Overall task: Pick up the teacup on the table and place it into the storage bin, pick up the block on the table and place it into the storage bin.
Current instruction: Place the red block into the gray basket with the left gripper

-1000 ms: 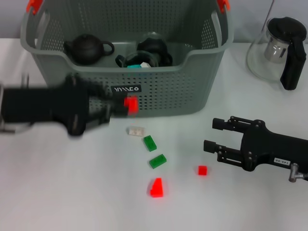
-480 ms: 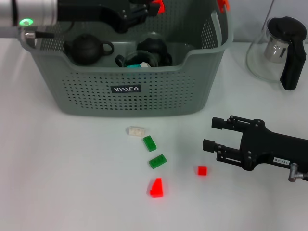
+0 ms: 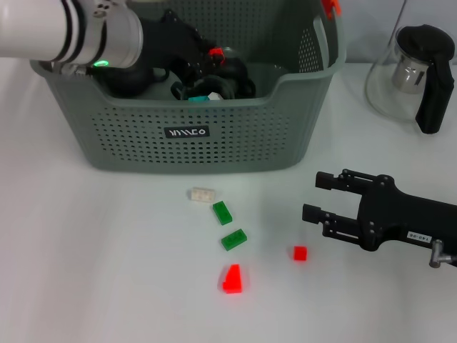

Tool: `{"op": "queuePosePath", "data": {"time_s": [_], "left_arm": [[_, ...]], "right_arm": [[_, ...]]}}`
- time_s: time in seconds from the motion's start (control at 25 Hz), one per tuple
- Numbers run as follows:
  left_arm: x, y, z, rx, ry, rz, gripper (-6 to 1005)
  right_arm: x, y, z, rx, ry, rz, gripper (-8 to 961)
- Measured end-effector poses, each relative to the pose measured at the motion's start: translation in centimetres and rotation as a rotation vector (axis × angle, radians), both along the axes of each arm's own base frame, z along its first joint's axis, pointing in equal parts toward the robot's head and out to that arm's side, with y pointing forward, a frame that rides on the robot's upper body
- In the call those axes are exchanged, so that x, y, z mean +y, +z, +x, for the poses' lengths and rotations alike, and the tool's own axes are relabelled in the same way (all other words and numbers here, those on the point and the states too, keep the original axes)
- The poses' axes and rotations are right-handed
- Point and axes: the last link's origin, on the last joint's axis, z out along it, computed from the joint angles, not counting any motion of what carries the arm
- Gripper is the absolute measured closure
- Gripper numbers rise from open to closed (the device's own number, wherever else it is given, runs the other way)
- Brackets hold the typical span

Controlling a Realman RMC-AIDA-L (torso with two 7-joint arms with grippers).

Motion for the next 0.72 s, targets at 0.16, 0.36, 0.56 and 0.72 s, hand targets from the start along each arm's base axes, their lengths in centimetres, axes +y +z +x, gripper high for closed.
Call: {"op": "queuePosePath", "data": {"time_s": [0.16, 0.36, 0.56, 0.72], "left_arm": [[0.1, -0.4, 0.3, 0.015, 0.018, -0.004, 710], [0.1, -0.4, 0.3, 0.01, 0.026, 0.0, 701], [0.4, -0.1, 0.3, -0.02, 0.054, 0.031, 692], [0.2, 0.8, 0.4, -0.055, 0.07, 0.058, 597]], "right_arm": [[0.0, 0.1, 0.1, 0.0, -0.001, 0.002, 269], [0.0, 0.1, 0.2, -0.002, -0.001, 0.004, 269], [0.1, 0.2, 0.2, -0.008, -0.003, 0.008, 269], [0.0, 0.2, 0.2, -0.006, -0.003, 0.006, 269]]}}
